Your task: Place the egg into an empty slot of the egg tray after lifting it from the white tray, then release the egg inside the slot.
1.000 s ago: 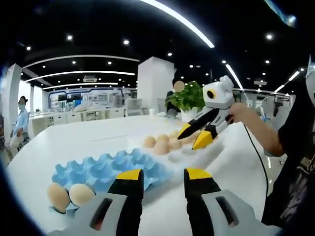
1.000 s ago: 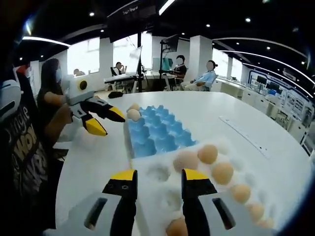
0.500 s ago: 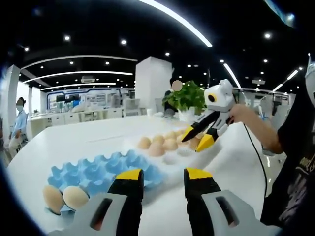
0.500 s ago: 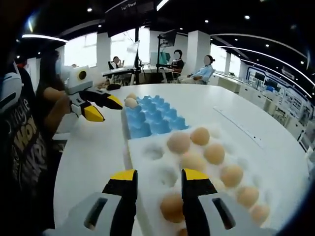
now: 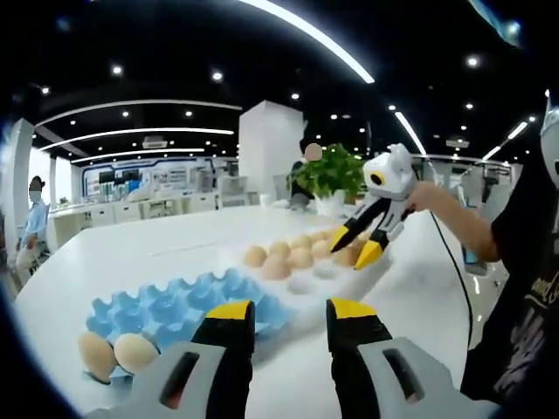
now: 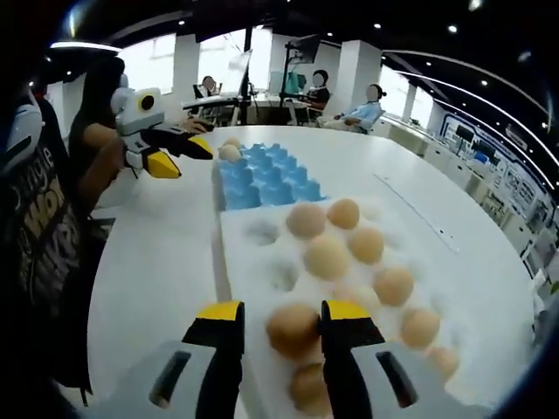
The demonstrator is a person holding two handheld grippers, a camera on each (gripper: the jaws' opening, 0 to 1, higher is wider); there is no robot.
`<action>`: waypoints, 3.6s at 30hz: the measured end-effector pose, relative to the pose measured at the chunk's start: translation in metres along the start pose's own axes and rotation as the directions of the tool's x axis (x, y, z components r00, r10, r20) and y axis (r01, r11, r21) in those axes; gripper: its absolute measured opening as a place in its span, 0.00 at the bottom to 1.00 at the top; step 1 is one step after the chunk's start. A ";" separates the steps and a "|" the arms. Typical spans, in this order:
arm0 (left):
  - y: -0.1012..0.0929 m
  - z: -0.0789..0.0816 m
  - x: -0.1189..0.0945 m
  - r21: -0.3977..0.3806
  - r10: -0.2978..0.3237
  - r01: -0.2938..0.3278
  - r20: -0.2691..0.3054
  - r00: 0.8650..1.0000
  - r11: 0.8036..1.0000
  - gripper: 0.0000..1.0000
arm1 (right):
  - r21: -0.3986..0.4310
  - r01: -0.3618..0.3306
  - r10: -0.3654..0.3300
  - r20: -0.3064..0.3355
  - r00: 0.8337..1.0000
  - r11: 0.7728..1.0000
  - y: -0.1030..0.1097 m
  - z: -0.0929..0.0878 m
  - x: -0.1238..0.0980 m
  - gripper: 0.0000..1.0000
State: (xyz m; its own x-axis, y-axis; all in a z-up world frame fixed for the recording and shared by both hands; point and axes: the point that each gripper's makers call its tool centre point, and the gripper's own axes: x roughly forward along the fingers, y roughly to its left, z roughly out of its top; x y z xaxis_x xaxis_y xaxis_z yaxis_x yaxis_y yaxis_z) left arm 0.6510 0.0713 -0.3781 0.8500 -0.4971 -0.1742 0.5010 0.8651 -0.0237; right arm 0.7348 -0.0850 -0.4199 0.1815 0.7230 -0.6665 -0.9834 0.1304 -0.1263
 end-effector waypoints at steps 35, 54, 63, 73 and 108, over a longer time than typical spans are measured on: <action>-0.004 -0.002 0.002 -0.011 -0.020 0.020 0.006 1.000 1.000 0.32 | 0.179 -0.086 0.075 0.068 0.995 0.980 -0.016 -0.010 -0.002 0.26; -0.004 -0.003 0.000 -0.022 -0.017 0.017 0.008 1.000 1.000 0.33 | 0.173 -0.072 0.060 0.073 0.996 0.982 -0.013 -0.005 -0.005 0.26; -0.001 -0.006 -0.003 -0.031 -0.012 0.013 0.006 1.000 0.999 0.34 | 0.154 -0.063 0.053 0.069 0.996 0.986 -0.011 0.003 -0.008 0.26; 0.002 -0.007 -0.008 -0.033 -0.007 0.007 0.009 1.000 0.999 0.36 | 0.127 -0.059 0.049 0.080 0.996 0.990 -0.014 0.019 -0.010 0.26; -0.008 0.007 0.018 0.020 -0.059 0.058 0.017 0.998 0.998 0.36 | 0.066 -0.126 0.112 0.184 0.977 0.990 0.011 0.086 0.008 0.25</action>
State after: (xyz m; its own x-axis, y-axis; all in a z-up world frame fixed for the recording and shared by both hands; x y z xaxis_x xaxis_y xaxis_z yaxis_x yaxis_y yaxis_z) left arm 0.6629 0.0550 -0.3745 0.8218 -0.5481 -0.1556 0.5530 0.8331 -0.0137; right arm 0.7252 -0.0189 -0.3633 0.0659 0.8454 -0.5300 -0.9966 0.0826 0.0078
